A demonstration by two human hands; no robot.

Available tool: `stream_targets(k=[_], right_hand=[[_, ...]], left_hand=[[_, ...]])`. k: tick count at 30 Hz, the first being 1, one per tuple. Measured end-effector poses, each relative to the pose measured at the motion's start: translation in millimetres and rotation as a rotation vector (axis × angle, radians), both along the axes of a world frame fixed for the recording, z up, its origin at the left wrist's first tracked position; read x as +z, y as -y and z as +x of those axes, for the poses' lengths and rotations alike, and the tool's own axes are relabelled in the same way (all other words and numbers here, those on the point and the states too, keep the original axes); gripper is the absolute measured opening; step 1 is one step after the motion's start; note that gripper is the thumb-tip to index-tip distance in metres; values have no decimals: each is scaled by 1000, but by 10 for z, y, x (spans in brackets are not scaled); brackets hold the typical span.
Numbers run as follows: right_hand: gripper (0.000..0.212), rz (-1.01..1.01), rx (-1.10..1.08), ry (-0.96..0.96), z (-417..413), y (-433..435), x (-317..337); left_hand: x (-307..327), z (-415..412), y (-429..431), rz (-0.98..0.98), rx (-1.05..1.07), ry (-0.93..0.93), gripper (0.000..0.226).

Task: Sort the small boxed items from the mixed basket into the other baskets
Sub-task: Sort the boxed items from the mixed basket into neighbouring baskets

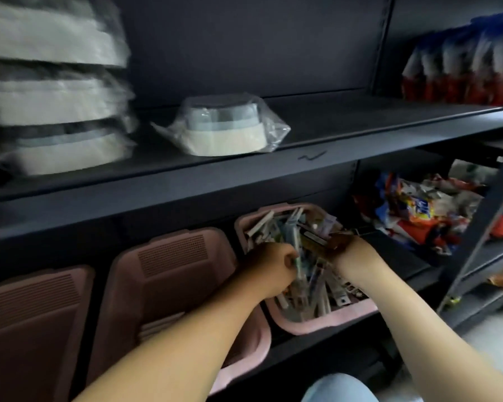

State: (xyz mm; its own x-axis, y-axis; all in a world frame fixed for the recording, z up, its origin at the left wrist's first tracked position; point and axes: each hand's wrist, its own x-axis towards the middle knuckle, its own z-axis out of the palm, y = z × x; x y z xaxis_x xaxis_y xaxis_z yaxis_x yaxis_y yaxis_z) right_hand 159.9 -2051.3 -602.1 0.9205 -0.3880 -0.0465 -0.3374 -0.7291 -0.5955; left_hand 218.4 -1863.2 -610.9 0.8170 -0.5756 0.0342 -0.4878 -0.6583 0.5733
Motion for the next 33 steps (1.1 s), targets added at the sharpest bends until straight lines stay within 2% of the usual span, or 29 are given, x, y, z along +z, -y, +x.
stream_targets(k=[2,4,9,12,15,18,22,26,29,31,33], right_hand=[[37,-167,44,-70,35,102,-127],[46,-173,39,-82,2,164,-217],[38,-178,84,-229,32,154,-355],[47,-136,98,-218,146,151,-432],[42,-120,65,-236,129,169,-396],[35,1,-14,-163,119,175,-353],[24,-31,-49,-162,178,187,-232],[30,136,-114,-50,136,275,-139],[25,321,-103,111,27,256,-135],[24,344,-88,179,-13,213,-135],[21,291,-74,175,-18,184,-141]], left_hand=[[-69,-5,145,-8,72,-6,25],[-126,4,253,-9,146,36,29],[-213,49,421,15,245,84,33],[-221,69,472,22,271,92,42],[-214,88,507,33,287,35,47],[-206,85,535,47,295,-33,46],[-200,63,532,-46,301,-140,43],[-207,34,484,-94,298,-156,54],[-174,-15,441,17,281,-13,59],[-133,-50,431,123,252,110,55],[-96,-78,449,169,244,170,40]])
